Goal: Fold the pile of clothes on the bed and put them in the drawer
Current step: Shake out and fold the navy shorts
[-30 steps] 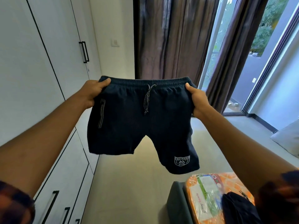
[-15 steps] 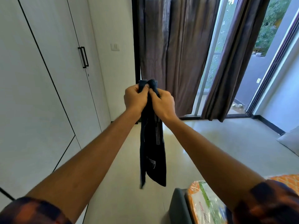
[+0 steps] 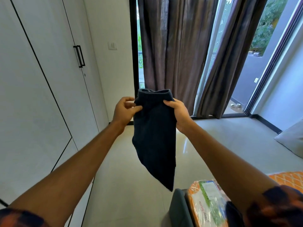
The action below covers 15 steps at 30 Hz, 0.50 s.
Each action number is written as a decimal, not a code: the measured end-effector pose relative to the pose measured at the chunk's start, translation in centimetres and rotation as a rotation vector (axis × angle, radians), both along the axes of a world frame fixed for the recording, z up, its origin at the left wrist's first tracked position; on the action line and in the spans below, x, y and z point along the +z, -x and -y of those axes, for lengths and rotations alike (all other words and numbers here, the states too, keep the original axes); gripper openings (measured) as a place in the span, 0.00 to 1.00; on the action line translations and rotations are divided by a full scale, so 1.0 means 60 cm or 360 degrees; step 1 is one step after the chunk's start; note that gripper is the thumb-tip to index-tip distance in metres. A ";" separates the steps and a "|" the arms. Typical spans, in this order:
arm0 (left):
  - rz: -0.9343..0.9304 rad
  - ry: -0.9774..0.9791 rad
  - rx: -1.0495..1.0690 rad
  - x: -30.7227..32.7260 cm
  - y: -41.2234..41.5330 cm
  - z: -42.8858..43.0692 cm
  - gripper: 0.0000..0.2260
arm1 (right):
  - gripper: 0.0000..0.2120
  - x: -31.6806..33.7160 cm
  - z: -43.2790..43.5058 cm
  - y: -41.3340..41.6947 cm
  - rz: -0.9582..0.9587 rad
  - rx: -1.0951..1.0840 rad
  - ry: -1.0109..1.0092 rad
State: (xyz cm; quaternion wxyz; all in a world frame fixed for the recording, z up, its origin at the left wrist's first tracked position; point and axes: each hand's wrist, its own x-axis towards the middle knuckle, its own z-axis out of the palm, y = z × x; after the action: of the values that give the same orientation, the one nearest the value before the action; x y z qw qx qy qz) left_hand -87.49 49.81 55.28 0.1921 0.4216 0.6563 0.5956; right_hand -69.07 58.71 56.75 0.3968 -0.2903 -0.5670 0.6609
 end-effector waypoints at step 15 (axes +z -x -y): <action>0.0400 0.0359 -0.0709 -0.089 -0.079 0.011 0.08 | 0.13 -0.139 0.024 -0.204 0.0504 -0.0406 0.0061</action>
State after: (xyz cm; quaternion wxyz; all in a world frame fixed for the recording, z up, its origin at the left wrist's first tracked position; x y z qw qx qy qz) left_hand -82.75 49.14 49.94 0.4440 0.4542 0.5805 0.5095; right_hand -56.85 57.25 48.41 0.3777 -0.4675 -0.5683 0.5620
